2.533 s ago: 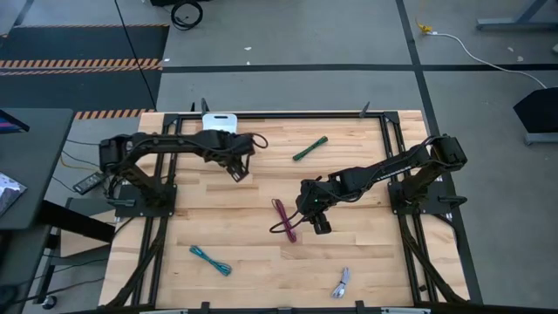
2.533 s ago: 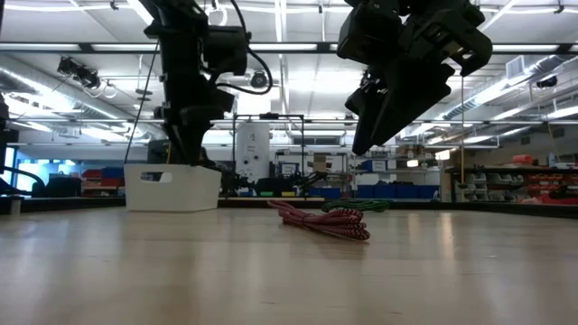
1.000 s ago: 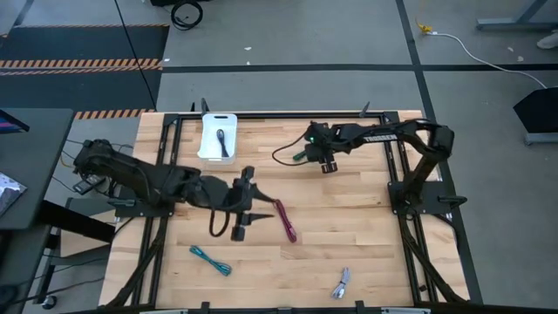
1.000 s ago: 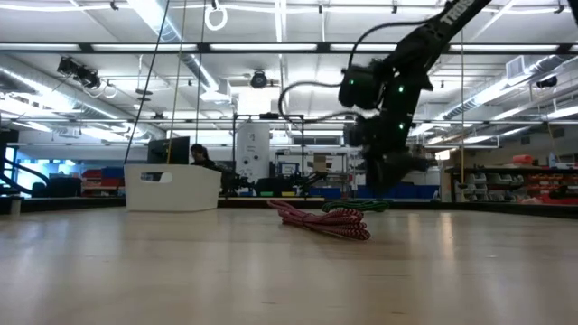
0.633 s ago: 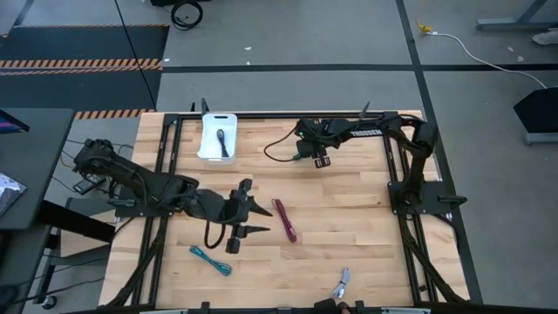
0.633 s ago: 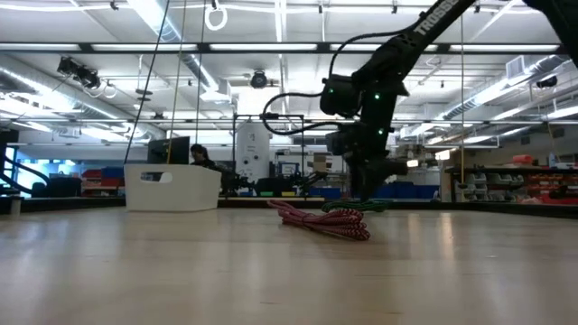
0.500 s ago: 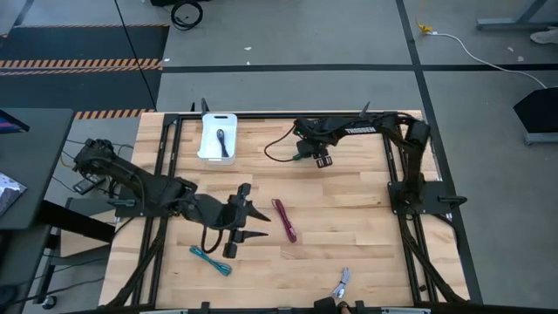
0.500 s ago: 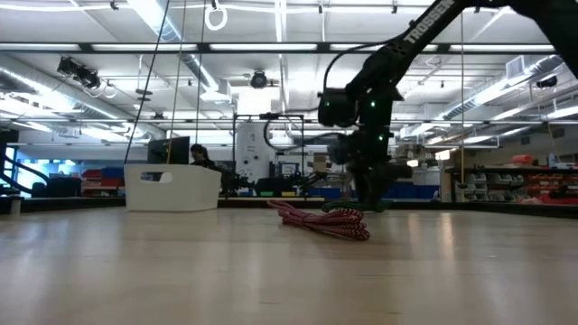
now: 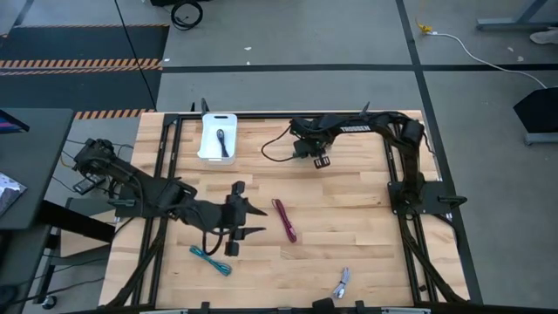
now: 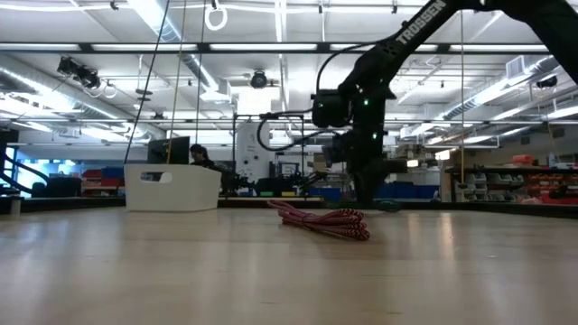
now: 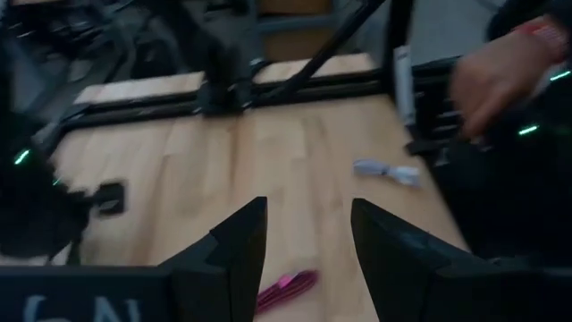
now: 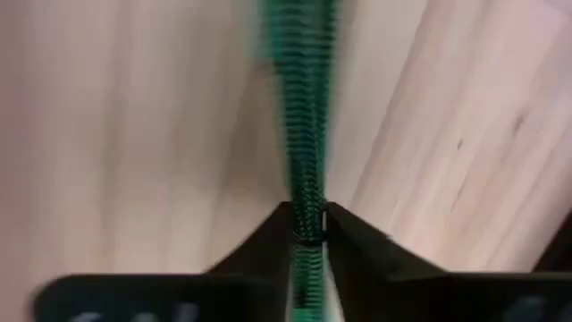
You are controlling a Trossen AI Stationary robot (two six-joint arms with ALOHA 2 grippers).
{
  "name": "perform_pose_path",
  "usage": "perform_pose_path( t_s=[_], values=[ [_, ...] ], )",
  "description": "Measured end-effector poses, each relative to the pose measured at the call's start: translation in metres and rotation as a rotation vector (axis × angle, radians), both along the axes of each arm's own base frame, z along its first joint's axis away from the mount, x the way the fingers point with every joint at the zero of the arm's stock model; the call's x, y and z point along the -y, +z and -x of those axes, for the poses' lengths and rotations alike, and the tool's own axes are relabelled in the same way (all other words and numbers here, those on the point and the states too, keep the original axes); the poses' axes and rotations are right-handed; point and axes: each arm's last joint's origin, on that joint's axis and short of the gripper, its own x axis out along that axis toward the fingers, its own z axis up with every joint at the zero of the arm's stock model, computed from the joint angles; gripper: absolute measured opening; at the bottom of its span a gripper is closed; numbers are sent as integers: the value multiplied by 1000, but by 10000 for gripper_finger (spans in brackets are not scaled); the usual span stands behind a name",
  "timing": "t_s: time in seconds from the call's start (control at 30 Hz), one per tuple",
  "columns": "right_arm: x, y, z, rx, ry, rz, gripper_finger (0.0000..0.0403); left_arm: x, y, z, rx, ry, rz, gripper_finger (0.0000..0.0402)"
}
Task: Pick and place USB-C Cables
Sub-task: Put the green charger cable into the white bin
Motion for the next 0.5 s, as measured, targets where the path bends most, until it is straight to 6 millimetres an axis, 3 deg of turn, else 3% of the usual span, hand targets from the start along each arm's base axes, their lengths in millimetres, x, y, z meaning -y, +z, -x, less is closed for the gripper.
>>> perform_pose_path(
  t_s=[0.1, 0.3, 0.5],
  values=[
    [-7, 4, 1, -11, -12, -13, 16, -3, -4, 2, -32, 72, -22, 172],
    [-26, 18, -4, 18, 0, 27, 12, -10, -14, 8, -122, 190, -75, 172],
    [-49, 64, -8, 215, 49, 97, 12, -21, -23, 18, -182, 382, -246, 172]
  ],
)
